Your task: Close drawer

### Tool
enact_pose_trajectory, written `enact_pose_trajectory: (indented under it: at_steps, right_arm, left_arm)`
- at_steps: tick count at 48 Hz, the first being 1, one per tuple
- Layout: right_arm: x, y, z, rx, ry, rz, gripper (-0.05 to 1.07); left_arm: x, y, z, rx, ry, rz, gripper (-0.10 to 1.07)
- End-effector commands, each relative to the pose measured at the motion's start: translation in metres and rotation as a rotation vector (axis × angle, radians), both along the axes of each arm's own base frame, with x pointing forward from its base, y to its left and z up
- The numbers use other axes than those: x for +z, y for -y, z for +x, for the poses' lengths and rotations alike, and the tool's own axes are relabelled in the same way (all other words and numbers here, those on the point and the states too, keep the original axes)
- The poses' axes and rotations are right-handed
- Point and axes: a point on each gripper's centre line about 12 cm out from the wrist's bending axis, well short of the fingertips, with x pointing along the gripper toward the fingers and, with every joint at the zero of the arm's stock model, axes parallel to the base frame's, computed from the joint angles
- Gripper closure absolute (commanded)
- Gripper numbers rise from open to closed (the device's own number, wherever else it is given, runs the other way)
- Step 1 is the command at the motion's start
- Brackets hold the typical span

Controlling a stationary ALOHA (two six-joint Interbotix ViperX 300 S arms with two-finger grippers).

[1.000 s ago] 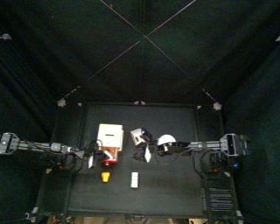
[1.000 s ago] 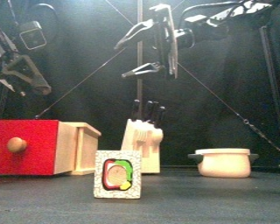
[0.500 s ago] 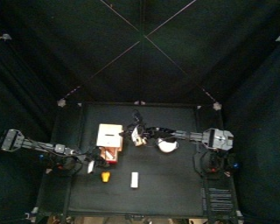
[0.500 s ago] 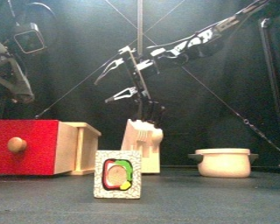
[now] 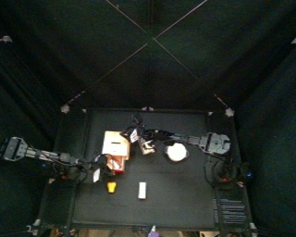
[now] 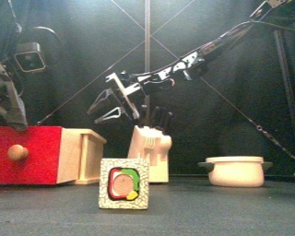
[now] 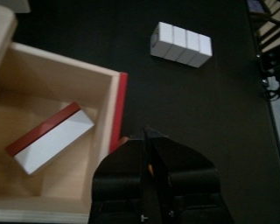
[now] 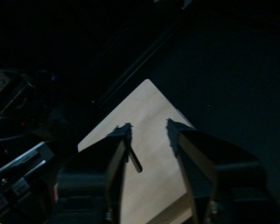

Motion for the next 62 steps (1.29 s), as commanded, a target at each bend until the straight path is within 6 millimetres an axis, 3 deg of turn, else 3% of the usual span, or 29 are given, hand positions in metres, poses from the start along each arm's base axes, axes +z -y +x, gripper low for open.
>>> enact_pose_trajectory:
  at_steps: [1, 9, 21, 62]
  right_arm:
    - [0.019, 0.011, 0.000, -0.027, 0.038, -0.013, 0.55]
    - [0.003, 0.022, -0.001, -0.075, -0.011, -0.010, 0.67]
    - [-0.013, 0.026, -0.003, -0.119, -0.069, -0.009, 0.67]
    - [-0.022, 0.021, -0.004, -0.112, -0.091, -0.007, 0.67]
  left_arm:
    - [0.003, -0.001, 0.003, 0.008, 0.009, 0.000, 0.52]
    - [0.003, -0.002, 0.003, 0.012, 0.009, -0.003, 0.52]
    - [0.003, -0.002, 0.003, 0.014, 0.008, -0.001, 0.52]
    - [0.007, -0.020, 0.007, 0.109, 0.014, 0.033, 0.52]
